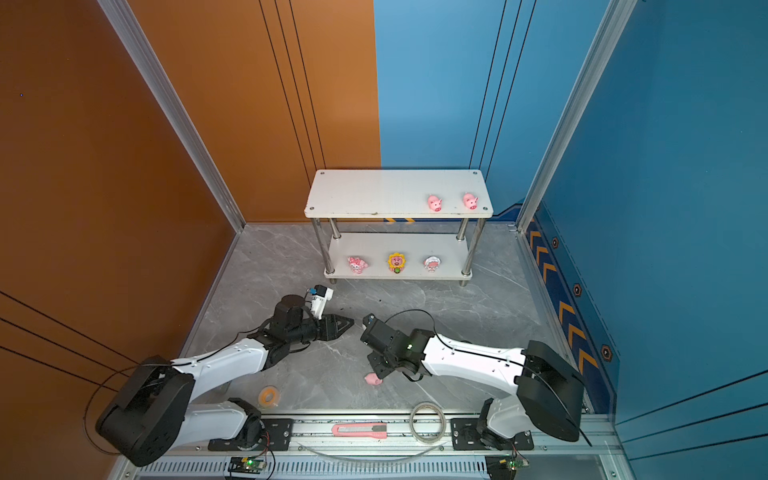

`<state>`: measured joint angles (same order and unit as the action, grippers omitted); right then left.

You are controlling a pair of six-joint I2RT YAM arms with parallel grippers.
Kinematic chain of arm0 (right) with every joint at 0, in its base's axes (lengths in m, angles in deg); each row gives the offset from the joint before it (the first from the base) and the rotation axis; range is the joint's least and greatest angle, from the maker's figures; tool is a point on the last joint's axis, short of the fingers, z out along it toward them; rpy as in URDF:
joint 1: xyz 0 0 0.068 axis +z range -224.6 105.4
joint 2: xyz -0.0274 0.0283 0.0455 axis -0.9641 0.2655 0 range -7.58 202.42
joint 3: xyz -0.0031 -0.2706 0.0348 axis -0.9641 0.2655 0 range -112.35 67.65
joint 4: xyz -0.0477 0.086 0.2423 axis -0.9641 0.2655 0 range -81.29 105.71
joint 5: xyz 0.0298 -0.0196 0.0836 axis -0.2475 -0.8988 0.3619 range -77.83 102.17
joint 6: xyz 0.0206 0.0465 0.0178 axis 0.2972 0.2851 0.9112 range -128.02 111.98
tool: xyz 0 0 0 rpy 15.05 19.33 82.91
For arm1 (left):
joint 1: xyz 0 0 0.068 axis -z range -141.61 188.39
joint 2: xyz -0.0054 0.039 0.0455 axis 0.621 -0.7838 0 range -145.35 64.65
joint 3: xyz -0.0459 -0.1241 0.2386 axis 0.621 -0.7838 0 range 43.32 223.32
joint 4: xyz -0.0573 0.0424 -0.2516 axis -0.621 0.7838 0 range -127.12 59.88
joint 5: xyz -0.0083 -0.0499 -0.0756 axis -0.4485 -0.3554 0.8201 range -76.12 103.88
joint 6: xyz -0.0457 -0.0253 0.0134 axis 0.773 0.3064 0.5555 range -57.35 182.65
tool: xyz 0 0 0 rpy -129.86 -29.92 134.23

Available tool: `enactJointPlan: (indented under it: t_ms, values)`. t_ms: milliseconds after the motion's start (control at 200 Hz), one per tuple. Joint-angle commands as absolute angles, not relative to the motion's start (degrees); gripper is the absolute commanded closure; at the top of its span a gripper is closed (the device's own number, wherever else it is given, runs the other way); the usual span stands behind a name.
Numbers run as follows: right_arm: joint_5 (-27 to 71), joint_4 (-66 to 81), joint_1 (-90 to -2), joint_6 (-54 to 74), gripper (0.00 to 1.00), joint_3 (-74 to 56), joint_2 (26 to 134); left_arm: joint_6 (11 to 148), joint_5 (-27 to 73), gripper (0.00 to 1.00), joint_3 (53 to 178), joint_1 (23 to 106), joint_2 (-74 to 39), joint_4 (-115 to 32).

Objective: Place and organize the plastic toys onto the shelf
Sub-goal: 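Lower the open right gripper toward the remaining pink pigs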

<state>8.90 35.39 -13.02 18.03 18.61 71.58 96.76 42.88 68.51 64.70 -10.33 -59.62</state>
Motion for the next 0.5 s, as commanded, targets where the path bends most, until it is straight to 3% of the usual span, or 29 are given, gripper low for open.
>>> enactJointPlan:
  t_ms: [0, 255, 496]
  values:
    - [8.73, 40.10, -13.60, 20.34, 0.88, 21.73, 69.03, 96.21, 44.32, 0.55, 69.67, 65.24, -11.99, -61.23]
    - [10.05, 42.15, -14.67, 24.47, 0.96, 24.50, 71.25, 96.18, 44.04, 0.55, 70.71, 66.42, -13.22, -61.23]
    - [11.02, 35.89, -18.06, 23.70, 0.96, 23.49, 76.15, 96.28, 44.03, 0.55, 70.99, 66.76, -13.57, -61.24]
